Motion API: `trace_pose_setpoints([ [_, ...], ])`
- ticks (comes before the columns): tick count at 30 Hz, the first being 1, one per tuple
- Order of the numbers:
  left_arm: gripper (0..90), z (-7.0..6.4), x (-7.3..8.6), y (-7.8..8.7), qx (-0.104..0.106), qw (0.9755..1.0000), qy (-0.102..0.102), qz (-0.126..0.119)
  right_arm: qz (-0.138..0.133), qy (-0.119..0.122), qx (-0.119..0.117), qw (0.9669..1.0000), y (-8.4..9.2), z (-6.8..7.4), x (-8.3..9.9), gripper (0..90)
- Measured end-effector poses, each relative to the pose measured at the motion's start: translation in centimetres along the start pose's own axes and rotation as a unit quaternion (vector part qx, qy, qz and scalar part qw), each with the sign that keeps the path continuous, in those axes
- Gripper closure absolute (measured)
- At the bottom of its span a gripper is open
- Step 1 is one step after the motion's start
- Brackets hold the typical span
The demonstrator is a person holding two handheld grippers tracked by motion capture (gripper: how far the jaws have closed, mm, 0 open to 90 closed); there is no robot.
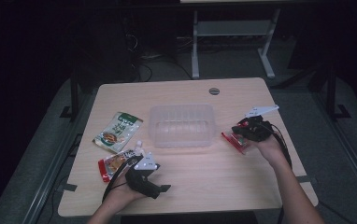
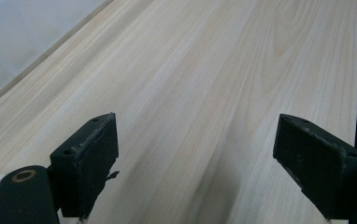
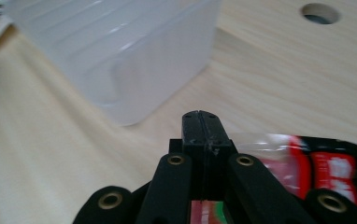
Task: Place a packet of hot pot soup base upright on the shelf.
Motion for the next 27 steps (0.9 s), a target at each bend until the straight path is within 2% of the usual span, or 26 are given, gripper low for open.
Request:
trace_pose_setpoints([
  [1,13.7,0.0,0.0,0.1,-0.001,1.0000,0.003,-0.001,0.001,-0.007,0.011,0.9999,-0.3,-1.1,-0.1,90.0],
  [3,13.7,0.0,0.0,0.1,-0.003,1.0000,0.006,-0.007,0.004,-0.007,0.032,0.9995,-0.7,-2.2,0.2,90.0],
  [4,13.7,0.0,0.0,0.1,-0.003,1.0000,0.006,-0.007,0.004,-0.007,0.032,0.9995,-0.7,-2.2,0.2,90.0],
  [5,13.7,0.0,0.0,0.1,-0.001,1.0000,0.007,-0.006,0.009,-0.018,0.040,0.9990,-1.0,-3.0,0.6,90.0],
  [6,13.6,0.0,0.0,0.1,-0.001,1.0000,0.007,-0.006,0.009,-0.018,0.040,0.9990,-1.0,-3.0,0.6,90.0],
  [7,13.6,0.0,0.1,0.0,-0.001,1.0000,0.005,-0.004,0.016,-0.019,0.053,0.9983,-1.2,-3.9,1.1,90.0],
  [8,13.7,0.0,0.1,0.0,-0.001,1.0000,0.005,-0.004,0.016,-0.019,0.053,0.9983,-1.2,-3.9,1.1,90.0],
  [10,13.6,-0.1,0.1,0.0,-0.001,1.0000,-0.002,-0.002,0.029,-0.015,0.070,0.9970,-1.3,-5.0,2.0,90.0],
  [17,13.7,-0.2,0.1,0.0,-0.001,1.0000,-0.008,0.001,0.049,-0.016,0.081,0.9954,-1.7,-5.6,3.4,90.0],
  [22,13.7,-0.2,0.1,0.0,0.001,0.9999,-0.013,0.003,0.050,-0.014,0.080,0.9955,-1.7,-5.7,3.7,90.0],
  [27,13.7,-0.5,0.1,-0.2,0.005,0.9999,-0.016,0.005,0.052,-0.005,0.067,0.9964,-1.9,-5.3,3.6,90.0],
])
Point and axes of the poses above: each handheld gripper's, and its own axes: y roughly backward along the jaws, x roughly out of its underside, z roughly to its left, the point moved 6 cm from there along -y, roughly forward along the jaws, and after that the axes turned 7 degrees about -z, right-handed, at the moved point
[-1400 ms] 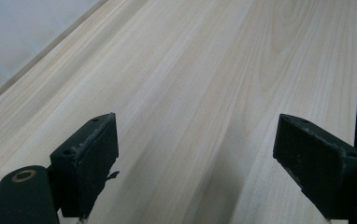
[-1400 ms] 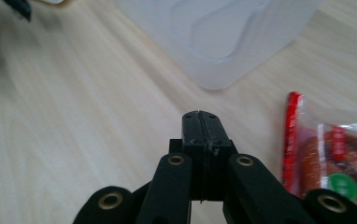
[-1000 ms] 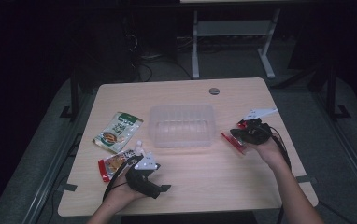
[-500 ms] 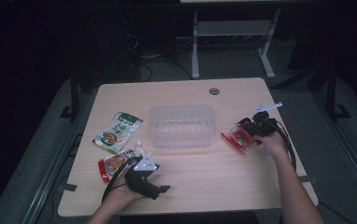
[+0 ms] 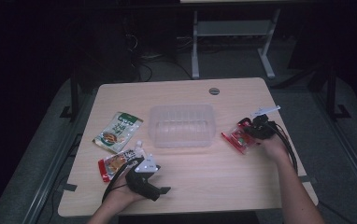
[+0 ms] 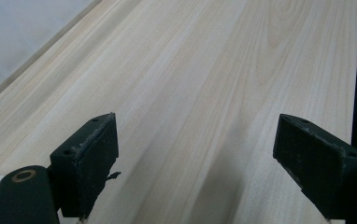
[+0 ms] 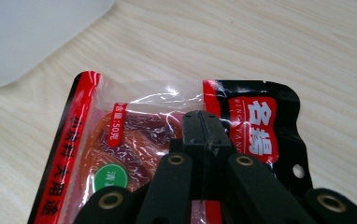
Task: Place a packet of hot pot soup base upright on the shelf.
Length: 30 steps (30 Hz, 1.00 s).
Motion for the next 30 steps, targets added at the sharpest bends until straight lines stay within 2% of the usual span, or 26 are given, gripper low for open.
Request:
trace_pose_setpoints([
  [5,13.7,-0.3,0.0,0.0,0.004,1.0000,-0.005,0.002,0.003,0.012,-0.020,0.9997,-0.3,1.0,-0.2,90.0],
  [7,13.7,-0.3,0.0,0.0,0.005,1.0000,-0.004,0.003,0.002,0.024,-0.025,0.9994,-0.4,1.2,-0.3,90.0],
  [9,13.7,-0.3,0.0,0.0,0.005,1.0000,-0.004,0.003,0.005,0.023,-0.028,0.9993,-0.4,1.4,-0.3,90.0],
  [10,13.7,-0.2,0.1,0.0,0.005,1.0000,-0.003,0.003,0.005,0.031,-0.033,0.9990,-0.5,1.7,-0.3,90.0],
  [15,13.7,-0.3,0.0,0.0,0.006,0.9999,-0.007,0.004,0.014,0.041,-0.043,0.9981,-0.4,2.6,-0.3,90.0],
  [18,13.7,-0.3,0.1,0.1,0.008,0.9999,-0.012,0.008,0.012,0.056,-0.061,0.9965,-0.4,3.6,-0.2,90.0],
  [27,13.7,-0.4,0.1,0.1,0.011,0.9998,-0.014,0.009,0.017,0.068,-0.083,0.9941,-0.4,4.9,-0.2,90.0],
  [29,13.7,-0.4,0.1,0.1,0.011,0.9998,-0.011,0.008,0.020,0.070,-0.091,0.9932,-0.3,5.4,-0.2,90.0],
  [30,13.7,-0.4,0.1,0.1,0.012,0.9997,-0.015,0.012,0.024,0.080,-0.094,0.9920,-0.2,5.9,-0.2,90.0],
])
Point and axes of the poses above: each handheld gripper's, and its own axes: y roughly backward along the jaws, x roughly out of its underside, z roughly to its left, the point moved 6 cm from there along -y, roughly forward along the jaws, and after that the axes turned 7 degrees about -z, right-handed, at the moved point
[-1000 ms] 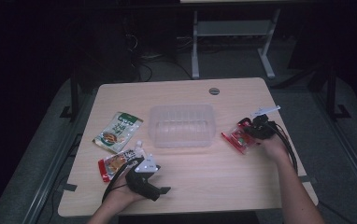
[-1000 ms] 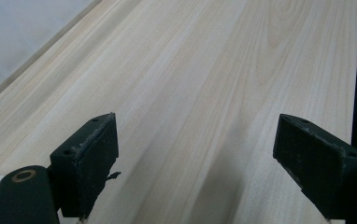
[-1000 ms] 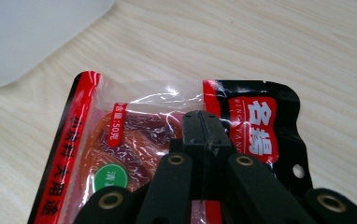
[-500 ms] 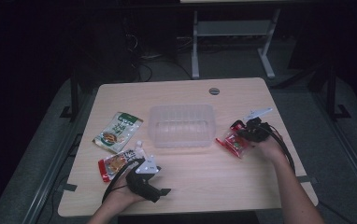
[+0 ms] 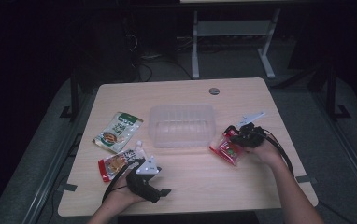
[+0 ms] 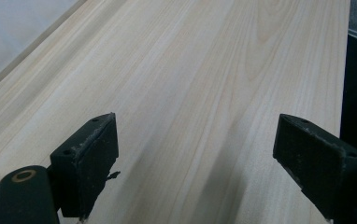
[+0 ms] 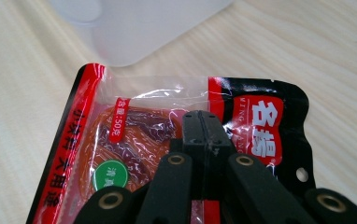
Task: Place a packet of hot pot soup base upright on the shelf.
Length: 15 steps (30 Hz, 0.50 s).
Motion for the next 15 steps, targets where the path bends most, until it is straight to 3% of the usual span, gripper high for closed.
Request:
trace_pose_setpoints([
  [9,13.7,0.0,0.0,0.1,0.000,1.0000,0.004,-0.004,0.009,0.012,-0.030,0.9994,0.2,2.6,0.2,90.0],
  [15,13.7,0.0,0.0,0.1,0.001,0.9999,0.009,-0.006,0.018,0.034,-0.050,0.9980,0.3,5.0,0.2,90.0],
])
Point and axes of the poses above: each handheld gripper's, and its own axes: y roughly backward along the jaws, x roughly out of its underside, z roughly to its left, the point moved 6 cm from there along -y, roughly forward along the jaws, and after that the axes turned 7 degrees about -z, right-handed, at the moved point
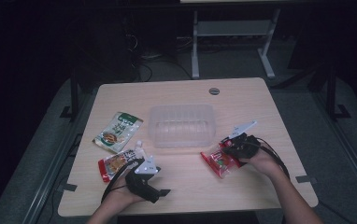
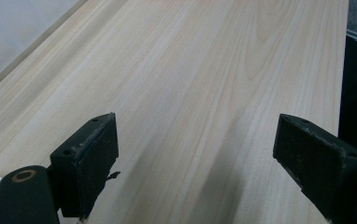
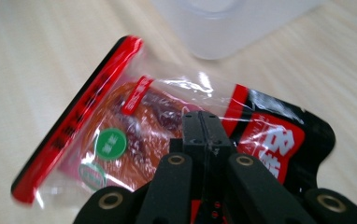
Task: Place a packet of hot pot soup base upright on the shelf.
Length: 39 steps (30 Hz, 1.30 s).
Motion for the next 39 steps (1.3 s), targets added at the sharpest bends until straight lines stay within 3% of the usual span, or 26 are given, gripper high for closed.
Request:
trace_pose_setpoints([
  [14,13.7,-0.1,0.1,-0.1,0.006,0.9999,-0.008,0.007,-0.003,0.024,-0.050,0.9985,-1.4,3.0,-1.0,90.0],
  [18,13.7,-0.2,0.0,-0.1,0.005,1.0000,-0.001,0.000,-0.008,0.031,-0.069,0.9971,-1.9,4.1,-1.4,90.0],
  [19,13.7,-0.2,0.0,-0.1,0.005,1.0000,-0.001,0.000,-0.011,0.053,-0.072,0.9959,-2.2,4.4,-1.6,90.0],
  [20,13.7,-0.2,0.0,-0.1,0.005,1.0000,0.000,0.001,-0.011,0.044,-0.077,0.9960,-2.4,4.9,-1.7,90.0],
  [23,13.7,-0.2,0.0,-0.1,0.004,1.0000,-0.001,0.001,-0.014,0.063,-0.084,0.9943,-2.7,5.4,-2.0,90.0],
  [25,13.7,-0.1,0.1,0.0,0.004,1.0000,-0.005,0.003,-0.015,0.064,-0.095,0.9933,-3.1,6.4,-2.3,90.0],
  [39,13.8,0.0,0.1,0.1,0.007,1.0000,-0.003,0.002,-0.023,0.089,-0.117,0.9889,-4.6,8.8,-3.7,90.0],
])
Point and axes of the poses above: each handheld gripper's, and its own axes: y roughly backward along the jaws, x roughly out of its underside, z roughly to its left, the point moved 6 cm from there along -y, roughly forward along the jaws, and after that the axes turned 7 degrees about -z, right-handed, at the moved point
